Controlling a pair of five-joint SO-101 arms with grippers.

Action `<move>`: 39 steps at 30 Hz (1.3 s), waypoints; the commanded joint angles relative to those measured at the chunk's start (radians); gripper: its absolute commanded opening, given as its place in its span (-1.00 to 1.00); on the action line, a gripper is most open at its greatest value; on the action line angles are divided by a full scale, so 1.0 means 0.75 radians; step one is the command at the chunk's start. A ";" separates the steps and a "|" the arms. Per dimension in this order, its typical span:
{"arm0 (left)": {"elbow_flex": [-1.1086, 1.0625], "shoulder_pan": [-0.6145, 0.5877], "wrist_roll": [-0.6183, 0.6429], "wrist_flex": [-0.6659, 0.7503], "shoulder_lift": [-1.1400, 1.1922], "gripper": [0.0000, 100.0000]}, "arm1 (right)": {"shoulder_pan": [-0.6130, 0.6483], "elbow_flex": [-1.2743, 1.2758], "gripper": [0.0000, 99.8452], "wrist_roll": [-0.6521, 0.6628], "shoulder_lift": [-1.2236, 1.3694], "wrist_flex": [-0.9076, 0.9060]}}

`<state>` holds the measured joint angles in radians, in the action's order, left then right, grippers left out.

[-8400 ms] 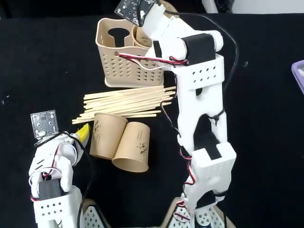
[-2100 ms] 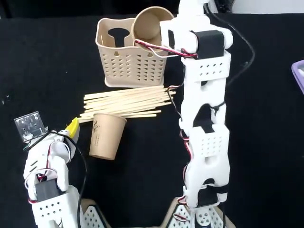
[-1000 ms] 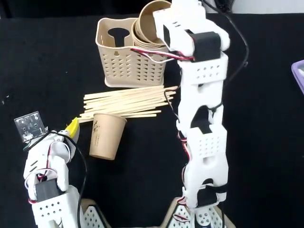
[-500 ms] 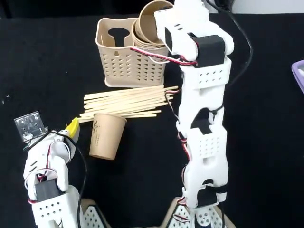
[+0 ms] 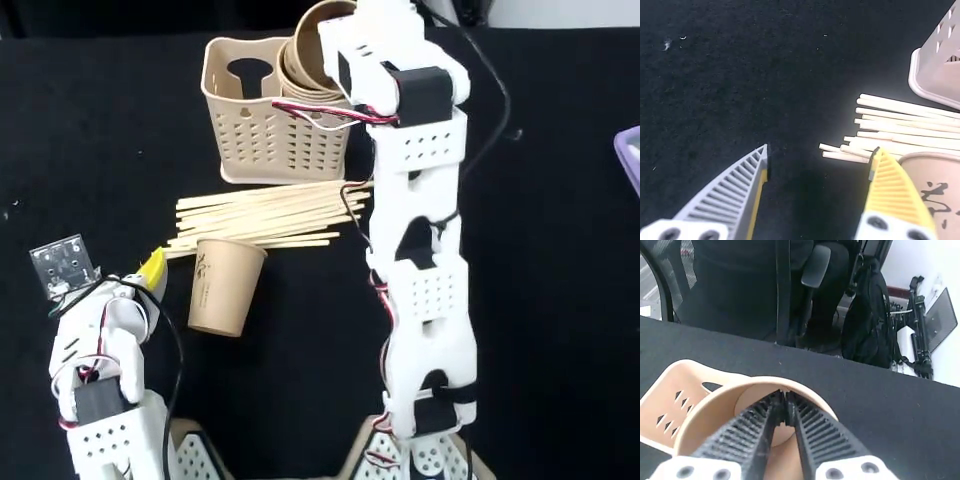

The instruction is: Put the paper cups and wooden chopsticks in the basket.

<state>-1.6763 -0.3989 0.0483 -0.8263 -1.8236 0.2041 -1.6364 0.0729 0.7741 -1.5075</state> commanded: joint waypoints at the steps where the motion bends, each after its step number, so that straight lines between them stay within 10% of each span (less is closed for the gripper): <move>1: -0.030 -0.009 0.010 0.029 -0.008 -0.36 | 0.002 -0.046 -0.98 -0.006 -0.146 0.031; 14: -0.030 -0.009 0.008 0.027 -0.008 -0.36 | -0.078 -0.046 -0.98 -0.018 -0.128 0.113; 30: 0.069 -0.019 -0.137 -0.078 -0.008 -0.36 | -0.274 -0.007 -0.98 -0.010 -0.425 -0.352; 39: 0.527 -0.019 -0.397 -0.297 0.076 -0.36 | -0.317 1.181 -0.97 0.057 -1.085 -0.336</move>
<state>-1.4293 -0.4005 -0.2048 -1.0226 -1.8174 -0.0568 -1.1485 0.0698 0.1910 -1.7331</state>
